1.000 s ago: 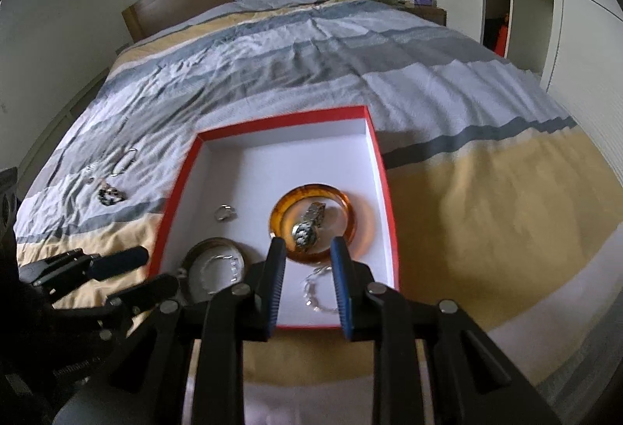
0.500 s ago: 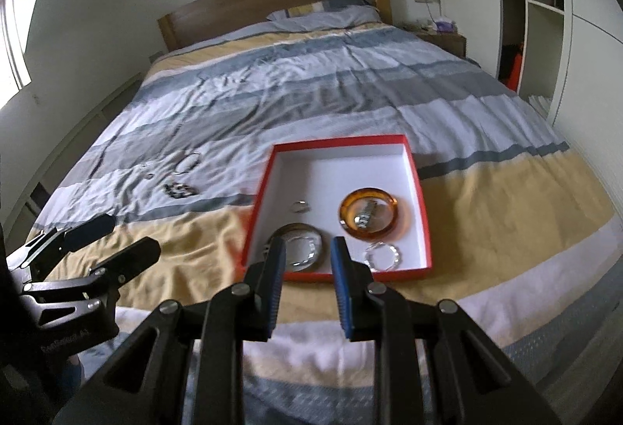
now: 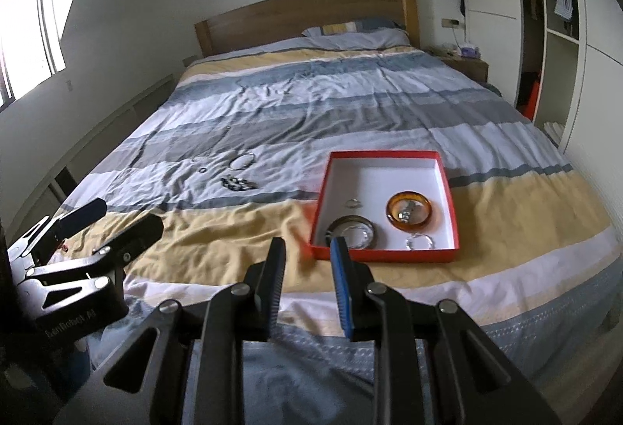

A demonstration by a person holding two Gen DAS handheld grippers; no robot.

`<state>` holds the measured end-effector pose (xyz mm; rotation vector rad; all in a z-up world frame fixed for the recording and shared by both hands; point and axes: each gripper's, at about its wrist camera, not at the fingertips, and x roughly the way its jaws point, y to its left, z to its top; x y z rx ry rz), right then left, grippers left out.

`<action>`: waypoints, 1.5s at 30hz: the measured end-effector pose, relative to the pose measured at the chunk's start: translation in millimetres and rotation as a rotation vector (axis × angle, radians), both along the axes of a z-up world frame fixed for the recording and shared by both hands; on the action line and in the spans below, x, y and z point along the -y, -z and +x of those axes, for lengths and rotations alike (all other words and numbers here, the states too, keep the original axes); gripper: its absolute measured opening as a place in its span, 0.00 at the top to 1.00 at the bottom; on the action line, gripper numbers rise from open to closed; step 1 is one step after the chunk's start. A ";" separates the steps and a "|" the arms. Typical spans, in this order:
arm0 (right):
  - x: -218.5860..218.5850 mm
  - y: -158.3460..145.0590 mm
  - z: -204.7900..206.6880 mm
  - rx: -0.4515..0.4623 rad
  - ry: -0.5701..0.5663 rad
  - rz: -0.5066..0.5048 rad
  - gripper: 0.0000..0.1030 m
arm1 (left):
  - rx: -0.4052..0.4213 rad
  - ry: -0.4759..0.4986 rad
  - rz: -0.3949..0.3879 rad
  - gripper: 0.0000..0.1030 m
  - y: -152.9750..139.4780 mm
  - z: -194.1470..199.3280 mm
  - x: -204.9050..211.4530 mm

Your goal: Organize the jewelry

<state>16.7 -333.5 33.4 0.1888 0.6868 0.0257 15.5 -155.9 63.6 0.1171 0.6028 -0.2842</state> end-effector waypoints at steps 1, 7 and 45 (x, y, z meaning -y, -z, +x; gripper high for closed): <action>-4.5 -3.0 -3.3 0.008 -0.008 -0.003 0.77 | 0.010 -0.008 -0.003 0.13 -2.5 -4.0 -4.4; -26.2 -14.8 -18.3 0.038 -0.045 -0.024 0.77 | 0.047 -0.045 -0.013 0.12 -13.6 -23.1 -25.0; -80.9 -51.9 -66.8 0.122 -0.109 -0.099 0.69 | 0.142 -0.123 -0.086 0.13 -42.0 -85.3 -89.0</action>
